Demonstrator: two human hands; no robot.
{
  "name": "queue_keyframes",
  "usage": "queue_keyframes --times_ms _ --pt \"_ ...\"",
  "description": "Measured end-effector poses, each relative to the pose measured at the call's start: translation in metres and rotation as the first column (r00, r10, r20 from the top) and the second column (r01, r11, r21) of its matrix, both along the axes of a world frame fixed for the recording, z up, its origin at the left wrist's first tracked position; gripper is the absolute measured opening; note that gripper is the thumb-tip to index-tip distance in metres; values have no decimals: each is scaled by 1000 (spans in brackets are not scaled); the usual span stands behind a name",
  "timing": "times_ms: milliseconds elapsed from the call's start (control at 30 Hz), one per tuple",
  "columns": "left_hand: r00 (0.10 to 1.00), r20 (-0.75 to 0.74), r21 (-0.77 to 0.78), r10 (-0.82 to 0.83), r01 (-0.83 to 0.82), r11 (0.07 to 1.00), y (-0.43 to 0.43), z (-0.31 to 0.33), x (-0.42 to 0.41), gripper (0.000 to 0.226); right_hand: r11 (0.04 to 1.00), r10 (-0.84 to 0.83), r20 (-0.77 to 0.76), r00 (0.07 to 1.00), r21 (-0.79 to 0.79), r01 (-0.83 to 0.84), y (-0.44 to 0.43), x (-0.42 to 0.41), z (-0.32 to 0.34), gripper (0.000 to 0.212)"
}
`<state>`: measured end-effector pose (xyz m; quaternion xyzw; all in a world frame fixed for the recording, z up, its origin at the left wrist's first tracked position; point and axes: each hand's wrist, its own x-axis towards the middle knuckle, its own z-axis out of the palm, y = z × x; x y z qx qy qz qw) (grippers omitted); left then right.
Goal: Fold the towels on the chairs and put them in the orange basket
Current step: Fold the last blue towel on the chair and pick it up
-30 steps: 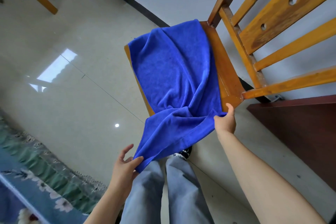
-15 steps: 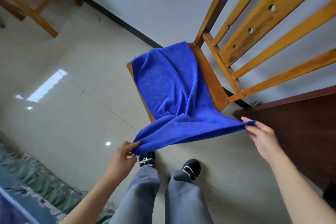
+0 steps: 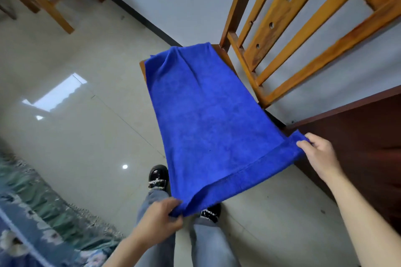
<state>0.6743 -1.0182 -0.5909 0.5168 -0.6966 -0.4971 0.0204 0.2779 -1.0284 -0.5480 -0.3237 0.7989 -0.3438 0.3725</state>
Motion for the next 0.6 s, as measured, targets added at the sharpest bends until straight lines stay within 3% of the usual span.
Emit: queue_keyframes --times_ms 167,300,400,533,600 --pt "992 97 126 -84 71 989 27 -5 -32 8 985 106 -96 990 144 -91 32 -35 -6 30" --pt "989 134 178 -67 42 983 22 -5 -32 18 989 93 -70 993 118 -84 37 -40 -19 29" --pt "989 143 132 -20 1 991 5 -2 -34 24 997 38 23 999 69 -39 31 -38 -27 25" --pt "979 38 110 202 -205 972 -20 0 -37 24 997 -78 112 991 -17 80 10 -30 -33 29" --pt "940 -9 121 342 -338 933 -32 1 -42 10 991 -116 135 984 -50 124 -6 -24 -35 27"
